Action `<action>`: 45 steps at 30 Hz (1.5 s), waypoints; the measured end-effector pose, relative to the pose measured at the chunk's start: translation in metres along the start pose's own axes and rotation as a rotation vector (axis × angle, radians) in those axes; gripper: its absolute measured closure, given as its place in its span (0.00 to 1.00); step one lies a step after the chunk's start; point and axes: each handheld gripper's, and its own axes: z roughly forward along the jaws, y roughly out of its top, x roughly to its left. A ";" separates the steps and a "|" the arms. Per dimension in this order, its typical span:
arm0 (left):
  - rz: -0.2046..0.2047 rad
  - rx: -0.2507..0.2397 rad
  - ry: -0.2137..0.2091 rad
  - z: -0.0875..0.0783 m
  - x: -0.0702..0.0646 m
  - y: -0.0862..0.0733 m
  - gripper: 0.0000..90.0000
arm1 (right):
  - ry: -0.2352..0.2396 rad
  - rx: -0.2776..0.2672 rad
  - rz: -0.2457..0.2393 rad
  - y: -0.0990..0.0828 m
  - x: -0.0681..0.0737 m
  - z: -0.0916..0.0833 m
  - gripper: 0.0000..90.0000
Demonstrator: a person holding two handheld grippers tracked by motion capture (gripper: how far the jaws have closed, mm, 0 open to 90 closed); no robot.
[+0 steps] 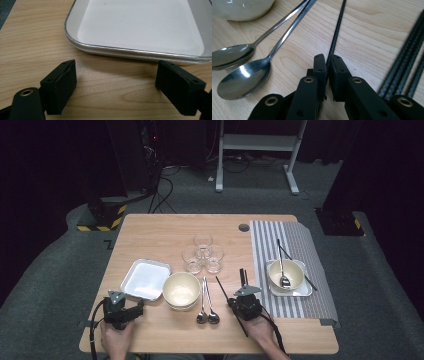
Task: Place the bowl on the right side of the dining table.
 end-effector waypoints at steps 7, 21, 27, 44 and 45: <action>0.001 0.000 0.000 0.000 0.000 0.000 0.19 | -0.001 -0.013 -0.007 0.004 0.007 0.006 0.94; -0.002 -0.002 0.001 0.000 0.000 0.000 0.19 | -0.003 0.021 0.008 0.017 0.005 0.015 0.95; -0.003 -0.002 0.001 0.000 0.000 0.000 0.19 | -0.016 0.020 0.037 0.022 0.004 0.019 0.95; -0.003 -0.002 0.000 0.000 0.000 0.000 0.19 | -0.038 0.033 0.059 0.035 -0.001 0.029 0.95; -0.003 -0.003 0.000 0.000 0.000 0.000 0.19 | -0.038 0.035 0.064 0.036 -0.002 0.029 0.95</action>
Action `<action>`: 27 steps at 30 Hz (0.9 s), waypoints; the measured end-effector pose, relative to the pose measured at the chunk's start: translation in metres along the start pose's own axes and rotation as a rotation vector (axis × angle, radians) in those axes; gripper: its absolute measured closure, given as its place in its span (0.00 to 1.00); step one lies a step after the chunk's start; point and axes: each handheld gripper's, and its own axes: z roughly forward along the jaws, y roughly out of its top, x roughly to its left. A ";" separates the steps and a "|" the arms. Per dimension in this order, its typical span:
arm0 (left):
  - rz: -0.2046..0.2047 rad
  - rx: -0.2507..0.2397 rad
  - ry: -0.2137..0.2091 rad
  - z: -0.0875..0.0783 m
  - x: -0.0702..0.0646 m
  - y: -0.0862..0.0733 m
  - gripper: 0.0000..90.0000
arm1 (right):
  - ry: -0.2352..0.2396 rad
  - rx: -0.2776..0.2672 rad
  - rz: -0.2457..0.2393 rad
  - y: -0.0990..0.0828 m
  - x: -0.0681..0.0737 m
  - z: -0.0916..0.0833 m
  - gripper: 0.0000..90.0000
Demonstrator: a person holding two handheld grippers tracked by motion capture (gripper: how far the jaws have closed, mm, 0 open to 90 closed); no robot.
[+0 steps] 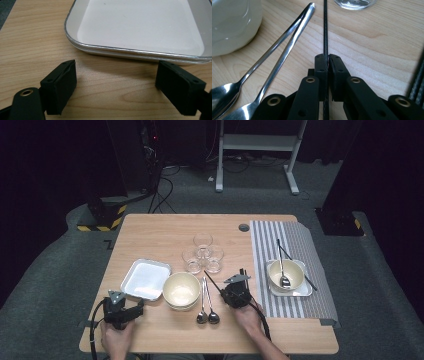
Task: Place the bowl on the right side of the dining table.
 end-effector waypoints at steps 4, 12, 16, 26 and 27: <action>0.000 0.000 0.000 0.000 0.000 0.000 0.19 | -0.004 0.003 -0.001 0.003 -0.001 0.002 0.95; 0.001 0.001 0.000 0.000 0.000 0.000 0.19 | -0.014 0.007 -0.001 0.009 -0.001 0.006 0.95; 0.001 0.001 0.000 0.000 0.000 0.000 0.19 | -0.019 0.005 -0.002 0.011 -0.001 0.008 0.95; 0.003 0.003 0.000 0.000 0.000 0.000 0.19 | -0.017 0.003 0.006 0.014 -0.001 0.011 0.94; 0.003 0.003 0.000 0.000 0.000 0.000 0.19 | -0.018 0.005 0.004 0.014 -0.001 0.011 0.94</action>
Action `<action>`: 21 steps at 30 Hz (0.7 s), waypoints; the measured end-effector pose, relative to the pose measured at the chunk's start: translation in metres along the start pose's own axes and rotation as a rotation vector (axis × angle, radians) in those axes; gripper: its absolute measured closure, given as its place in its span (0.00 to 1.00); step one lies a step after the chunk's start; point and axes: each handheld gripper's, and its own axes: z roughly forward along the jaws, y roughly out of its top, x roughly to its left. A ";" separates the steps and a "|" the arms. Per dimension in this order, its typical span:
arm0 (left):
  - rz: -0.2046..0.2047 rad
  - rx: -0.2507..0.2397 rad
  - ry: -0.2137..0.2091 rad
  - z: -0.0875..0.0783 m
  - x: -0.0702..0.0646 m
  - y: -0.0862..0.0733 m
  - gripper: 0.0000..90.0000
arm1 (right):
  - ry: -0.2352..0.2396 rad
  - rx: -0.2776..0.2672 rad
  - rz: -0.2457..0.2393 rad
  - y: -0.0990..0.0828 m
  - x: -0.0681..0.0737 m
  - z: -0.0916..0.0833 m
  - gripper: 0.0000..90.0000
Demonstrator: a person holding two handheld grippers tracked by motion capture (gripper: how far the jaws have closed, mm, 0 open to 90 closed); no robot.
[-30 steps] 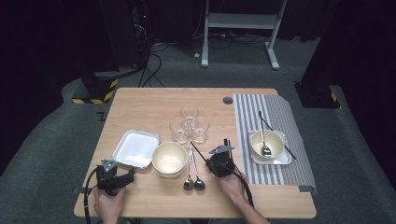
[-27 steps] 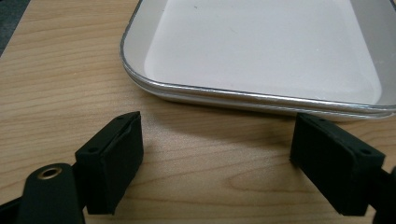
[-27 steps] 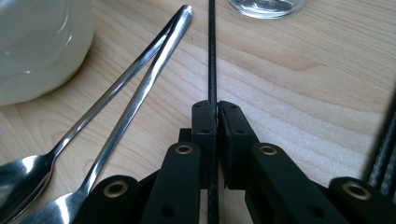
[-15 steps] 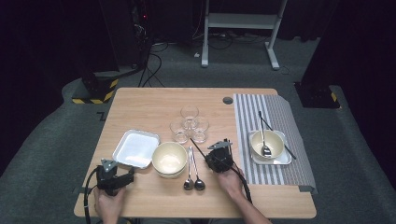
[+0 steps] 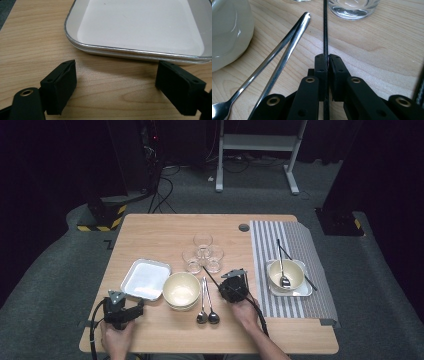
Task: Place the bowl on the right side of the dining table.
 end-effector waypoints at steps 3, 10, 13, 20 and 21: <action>0.000 0.000 0.000 0.000 0.000 0.000 0.19 | 0.007 0.001 -0.004 0.001 -0.001 0.000 0.92; -0.003 -0.002 0.000 0.000 0.000 0.000 0.19 | 0.069 0.004 -0.003 -0.003 -0.006 -0.009 0.84; 0.000 0.000 0.000 0.000 0.000 0.000 0.19 | 0.061 0.005 -0.016 -0.008 -0.007 -0.015 0.84; 0.000 0.000 0.000 0.000 0.000 0.000 0.19 | 0.035 -0.005 -0.057 -0.015 -0.004 -0.022 0.85; -0.004 -0.003 0.000 0.000 0.000 0.000 0.19 | 0.031 -0.003 -0.063 -0.015 -0.003 -0.022 0.85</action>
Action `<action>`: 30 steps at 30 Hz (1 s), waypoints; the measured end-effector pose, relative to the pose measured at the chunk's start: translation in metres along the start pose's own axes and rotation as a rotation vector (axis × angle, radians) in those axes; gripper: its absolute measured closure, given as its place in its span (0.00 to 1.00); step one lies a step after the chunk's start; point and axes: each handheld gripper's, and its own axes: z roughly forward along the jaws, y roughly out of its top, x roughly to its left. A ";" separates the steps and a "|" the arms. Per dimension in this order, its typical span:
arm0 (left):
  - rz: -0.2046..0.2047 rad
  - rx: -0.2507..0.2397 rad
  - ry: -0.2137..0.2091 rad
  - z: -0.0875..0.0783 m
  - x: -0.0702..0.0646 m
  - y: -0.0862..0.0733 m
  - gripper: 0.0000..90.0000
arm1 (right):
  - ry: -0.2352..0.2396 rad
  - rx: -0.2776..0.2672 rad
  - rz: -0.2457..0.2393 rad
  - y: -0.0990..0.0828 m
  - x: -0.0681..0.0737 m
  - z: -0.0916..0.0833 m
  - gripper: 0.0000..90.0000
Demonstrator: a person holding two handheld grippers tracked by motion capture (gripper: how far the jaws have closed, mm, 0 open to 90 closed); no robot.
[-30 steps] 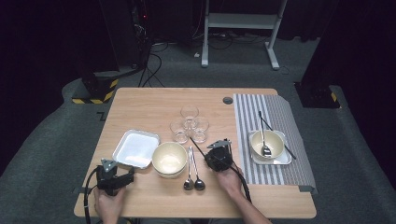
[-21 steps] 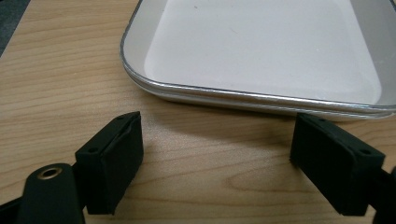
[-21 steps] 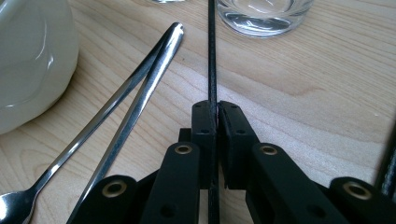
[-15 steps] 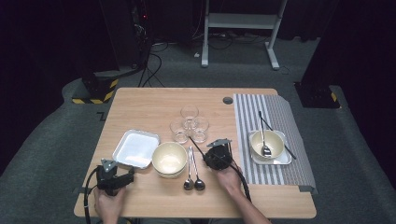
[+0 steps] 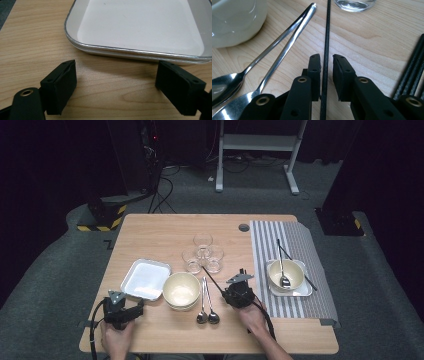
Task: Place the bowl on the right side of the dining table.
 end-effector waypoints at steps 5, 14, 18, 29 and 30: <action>0.000 0.000 0.000 0.000 0.000 0.000 0.19 | -0.026 0.022 -0.029 -0.002 0.004 0.003 0.88; -0.001 0.000 -0.002 0.000 0.000 0.000 0.19 | -0.059 0.026 -0.051 -0.003 0.007 0.004 0.93; -0.001 0.000 -0.001 0.000 0.000 0.000 0.19 | -0.066 0.027 -0.047 -0.003 0.007 0.005 0.94; -0.002 0.000 -0.003 0.000 0.000 0.000 0.19 | -0.083 0.032 -0.052 -0.003 0.010 0.004 0.96; -0.002 0.001 -0.003 0.000 0.000 0.000 0.19 | -0.080 0.032 -0.045 -0.003 0.010 0.004 0.96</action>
